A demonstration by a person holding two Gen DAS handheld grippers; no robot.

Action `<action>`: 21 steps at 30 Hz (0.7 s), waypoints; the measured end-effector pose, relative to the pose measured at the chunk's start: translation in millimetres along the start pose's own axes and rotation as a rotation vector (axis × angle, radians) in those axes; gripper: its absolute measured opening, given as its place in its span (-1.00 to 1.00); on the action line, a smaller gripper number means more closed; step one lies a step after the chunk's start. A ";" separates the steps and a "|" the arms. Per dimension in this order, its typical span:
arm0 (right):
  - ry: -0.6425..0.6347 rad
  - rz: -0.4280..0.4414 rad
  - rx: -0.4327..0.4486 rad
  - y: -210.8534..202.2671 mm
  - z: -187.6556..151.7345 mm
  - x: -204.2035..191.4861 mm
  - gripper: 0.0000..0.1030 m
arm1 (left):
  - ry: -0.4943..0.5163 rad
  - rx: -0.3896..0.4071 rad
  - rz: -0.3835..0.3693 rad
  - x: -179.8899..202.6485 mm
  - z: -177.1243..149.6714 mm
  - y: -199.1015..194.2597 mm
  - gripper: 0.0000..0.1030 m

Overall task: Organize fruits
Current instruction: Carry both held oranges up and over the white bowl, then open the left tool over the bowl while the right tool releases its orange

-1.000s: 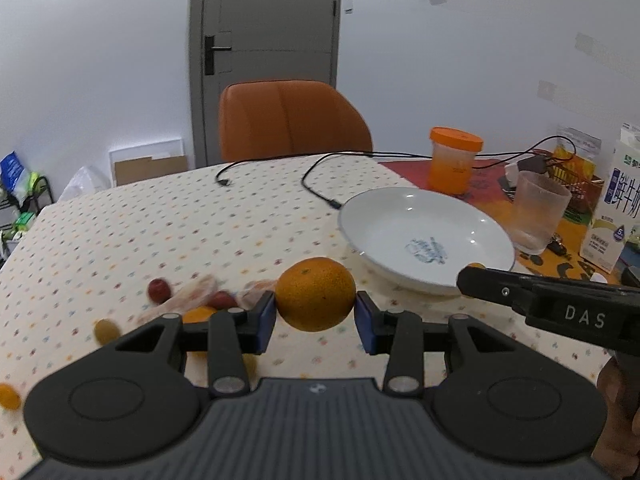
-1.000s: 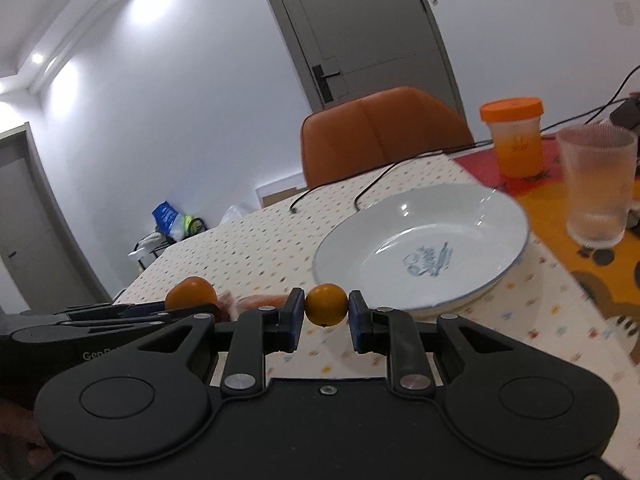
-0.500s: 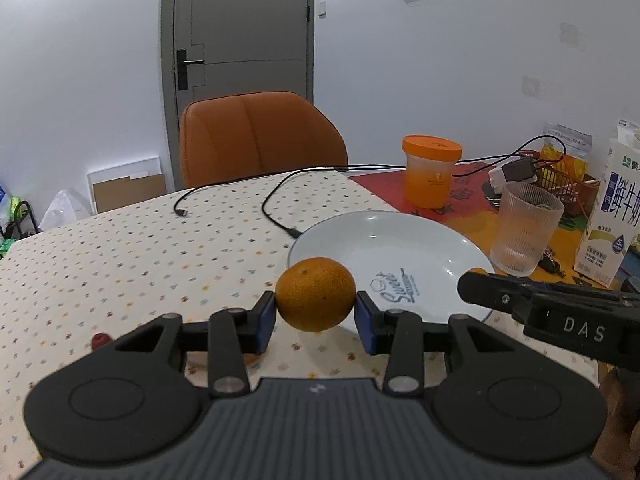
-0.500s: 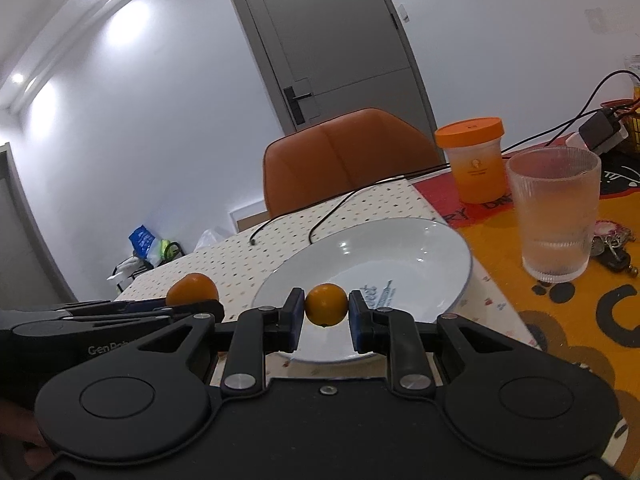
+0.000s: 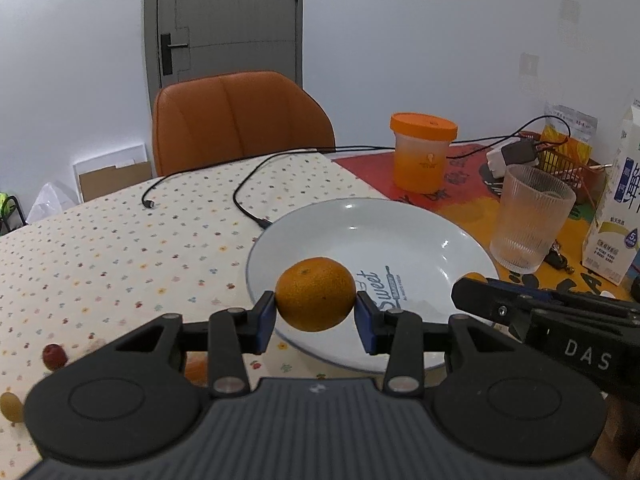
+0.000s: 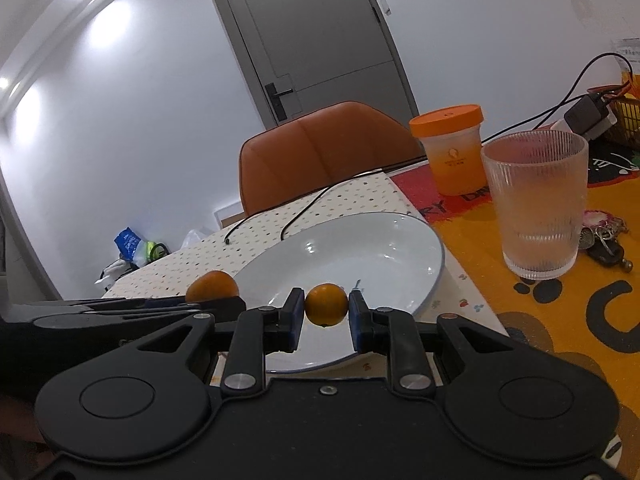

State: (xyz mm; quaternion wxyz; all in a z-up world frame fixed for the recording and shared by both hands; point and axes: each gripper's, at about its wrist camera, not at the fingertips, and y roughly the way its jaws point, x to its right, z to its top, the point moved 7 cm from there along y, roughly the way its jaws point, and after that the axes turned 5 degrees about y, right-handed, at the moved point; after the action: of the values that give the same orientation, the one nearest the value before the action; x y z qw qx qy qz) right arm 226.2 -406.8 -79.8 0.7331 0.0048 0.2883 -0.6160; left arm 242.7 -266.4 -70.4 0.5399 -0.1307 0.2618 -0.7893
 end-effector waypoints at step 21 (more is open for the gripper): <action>-0.017 -0.034 0.001 3.4 -4.5 -8.7 -0.36 | -0.033 -0.027 0.016 -15.5 -3.7 -5.5 -0.07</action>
State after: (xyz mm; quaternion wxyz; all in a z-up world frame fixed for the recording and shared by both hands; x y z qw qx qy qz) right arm 226.7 -396.6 -80.9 0.7250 -0.0050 0.2820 -0.6284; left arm 242.6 -249.6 -69.2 0.5484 -0.1489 0.2647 -0.7791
